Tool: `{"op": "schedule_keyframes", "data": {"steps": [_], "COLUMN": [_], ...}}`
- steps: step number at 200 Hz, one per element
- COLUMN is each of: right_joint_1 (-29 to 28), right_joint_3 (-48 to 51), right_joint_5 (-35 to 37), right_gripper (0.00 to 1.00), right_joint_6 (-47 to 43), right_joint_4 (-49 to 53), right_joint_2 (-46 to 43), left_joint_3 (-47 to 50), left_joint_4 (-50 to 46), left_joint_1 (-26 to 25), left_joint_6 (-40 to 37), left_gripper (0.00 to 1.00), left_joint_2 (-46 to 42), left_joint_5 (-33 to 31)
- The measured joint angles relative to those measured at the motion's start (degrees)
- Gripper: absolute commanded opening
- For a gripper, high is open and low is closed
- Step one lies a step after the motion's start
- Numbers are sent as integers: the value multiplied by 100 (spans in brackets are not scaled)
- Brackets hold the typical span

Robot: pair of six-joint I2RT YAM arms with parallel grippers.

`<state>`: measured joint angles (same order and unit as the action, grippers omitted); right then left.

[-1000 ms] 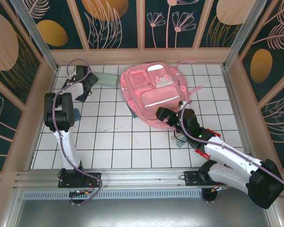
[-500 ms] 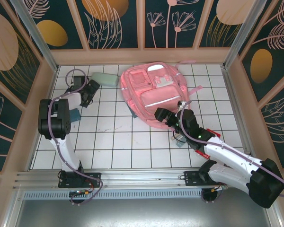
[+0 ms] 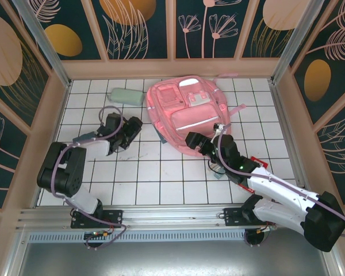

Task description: Pack the student bag

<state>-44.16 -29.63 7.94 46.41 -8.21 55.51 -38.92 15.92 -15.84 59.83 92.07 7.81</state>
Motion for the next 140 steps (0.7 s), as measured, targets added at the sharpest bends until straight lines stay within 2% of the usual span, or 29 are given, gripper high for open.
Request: {"op": "schedule_keyframes", "data": {"steps": [42,67,89,110,140], "right_joint_1": [-96,-184,-293,-389,-588], "right_joint_3": [0,0,-66,-258,-977], "right_joint_5": [68,105,83,-74,-481], "right_gripper": [97,93,81,74,59], "right_joint_6": [2,0,-55,-221,-612], "right_joint_4": [-92,-195,-256,-402,-544], "right_joint_2": [96,393,756,1189,2157], "left_joint_3": [1010,1508,1698,1871,1906], "left_joint_4": [129,-186,-826,-1296,-1799], "left_joint_1": [-894,-1281,-1397,-1397,-1397], "left_joint_6": [433,702,780,776,774], "left_gripper": [97,97,96,95,93], "left_joint_2": [-1003,-1779,-2424,-3112,-3617], "left_joint_5": [-92,-232,-411,-708,-1300]}}
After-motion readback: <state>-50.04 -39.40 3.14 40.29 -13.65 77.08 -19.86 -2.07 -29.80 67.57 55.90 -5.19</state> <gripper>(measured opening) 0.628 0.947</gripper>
